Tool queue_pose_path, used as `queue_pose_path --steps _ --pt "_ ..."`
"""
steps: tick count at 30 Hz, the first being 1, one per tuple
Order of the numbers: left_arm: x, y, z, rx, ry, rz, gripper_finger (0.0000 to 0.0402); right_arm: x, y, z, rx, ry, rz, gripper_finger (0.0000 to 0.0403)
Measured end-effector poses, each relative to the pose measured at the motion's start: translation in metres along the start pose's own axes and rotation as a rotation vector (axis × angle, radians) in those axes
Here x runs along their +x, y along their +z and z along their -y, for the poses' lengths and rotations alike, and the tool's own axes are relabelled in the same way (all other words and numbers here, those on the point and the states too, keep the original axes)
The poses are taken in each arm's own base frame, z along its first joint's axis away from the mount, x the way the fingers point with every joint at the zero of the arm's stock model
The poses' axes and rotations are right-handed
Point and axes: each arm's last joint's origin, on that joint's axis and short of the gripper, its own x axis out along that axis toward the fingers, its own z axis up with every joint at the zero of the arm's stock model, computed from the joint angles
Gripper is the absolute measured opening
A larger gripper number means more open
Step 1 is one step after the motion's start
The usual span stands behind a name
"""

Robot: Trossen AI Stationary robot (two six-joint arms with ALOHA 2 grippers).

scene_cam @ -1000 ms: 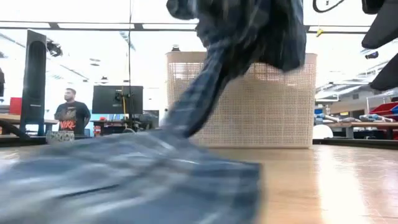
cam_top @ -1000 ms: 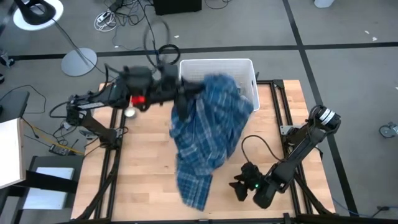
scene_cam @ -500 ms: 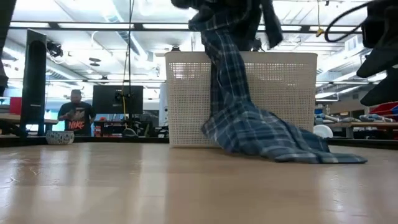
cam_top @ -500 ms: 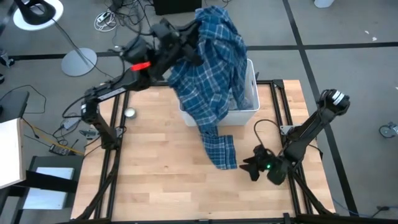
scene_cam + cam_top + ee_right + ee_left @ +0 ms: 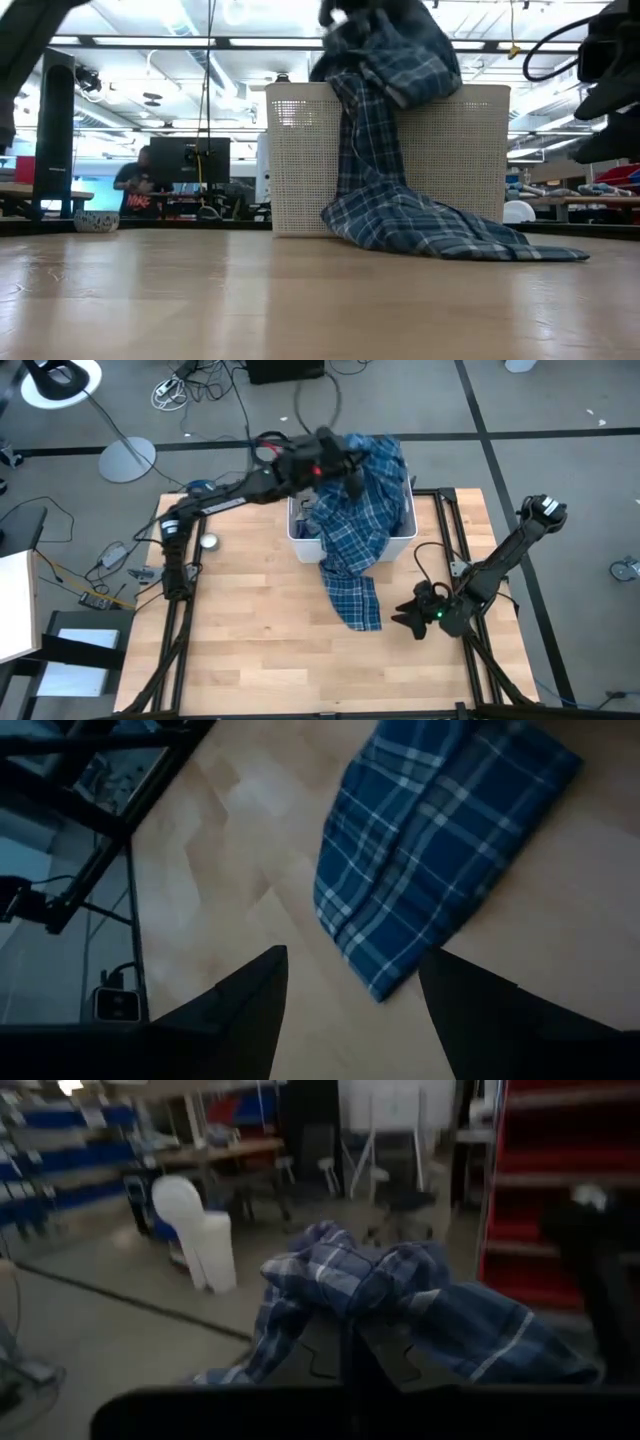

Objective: Sort clothes
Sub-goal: Put the blue long sleeve polo into the white laundry bin

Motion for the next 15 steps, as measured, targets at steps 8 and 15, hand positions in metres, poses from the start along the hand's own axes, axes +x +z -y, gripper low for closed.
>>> queue_pose_path --steps 8,15 --pt "0.044 -0.077 0.009 -0.230 0.028 -0.281 0.0031 -0.002 0.012 -0.002 -0.037 0.040 -0.013 0.0229" --pt "0.050 -0.124 0.016 -0.292 0.003 -0.557 0.0075 -0.003 0.016 -0.006 -0.029 0.091 -0.037 0.0229"
